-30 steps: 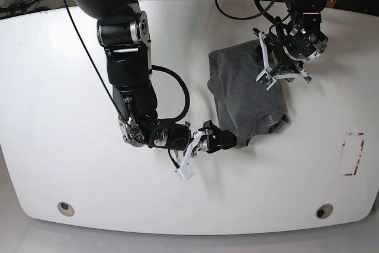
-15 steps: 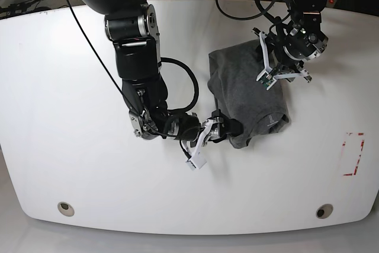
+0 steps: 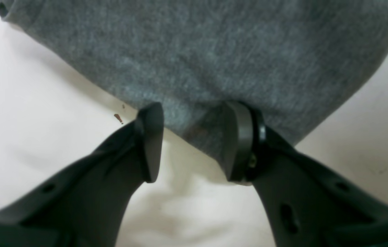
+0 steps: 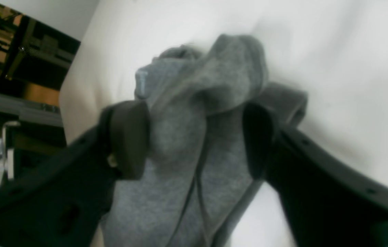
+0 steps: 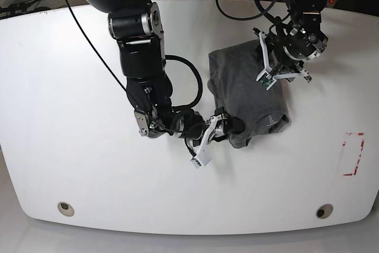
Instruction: Fold the T-shirt properly
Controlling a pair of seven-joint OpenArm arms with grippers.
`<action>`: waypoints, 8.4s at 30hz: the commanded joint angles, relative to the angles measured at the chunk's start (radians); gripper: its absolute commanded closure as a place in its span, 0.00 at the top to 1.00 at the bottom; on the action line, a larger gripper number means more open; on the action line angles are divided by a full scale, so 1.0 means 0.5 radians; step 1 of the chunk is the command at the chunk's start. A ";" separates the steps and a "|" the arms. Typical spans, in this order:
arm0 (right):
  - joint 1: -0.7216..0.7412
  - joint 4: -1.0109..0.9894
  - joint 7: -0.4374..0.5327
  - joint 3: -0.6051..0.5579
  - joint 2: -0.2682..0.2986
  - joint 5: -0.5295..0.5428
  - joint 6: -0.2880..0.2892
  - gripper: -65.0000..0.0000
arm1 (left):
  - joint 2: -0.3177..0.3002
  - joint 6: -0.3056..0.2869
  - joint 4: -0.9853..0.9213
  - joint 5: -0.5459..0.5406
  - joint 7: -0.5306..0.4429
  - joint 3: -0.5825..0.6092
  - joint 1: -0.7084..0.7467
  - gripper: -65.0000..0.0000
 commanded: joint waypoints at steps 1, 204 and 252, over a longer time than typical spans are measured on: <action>0.070 0.029 0.081 0.003 -0.019 0.044 0.021 0.41 | -0.009 0.003 0.035 -0.011 -0.020 -0.002 -0.016 0.40; -0.415 0.956 0.179 0.101 0.876 0.047 0.021 0.54 | -1.467 0.557 -1.684 -0.014 -1.526 -0.116 -0.418 0.74; -1.768 1.244 1.812 0.515 1.021 -0.637 -0.330 0.44 | -0.021 0.956 -0.196 0.090 -2.070 -0.140 0.748 0.73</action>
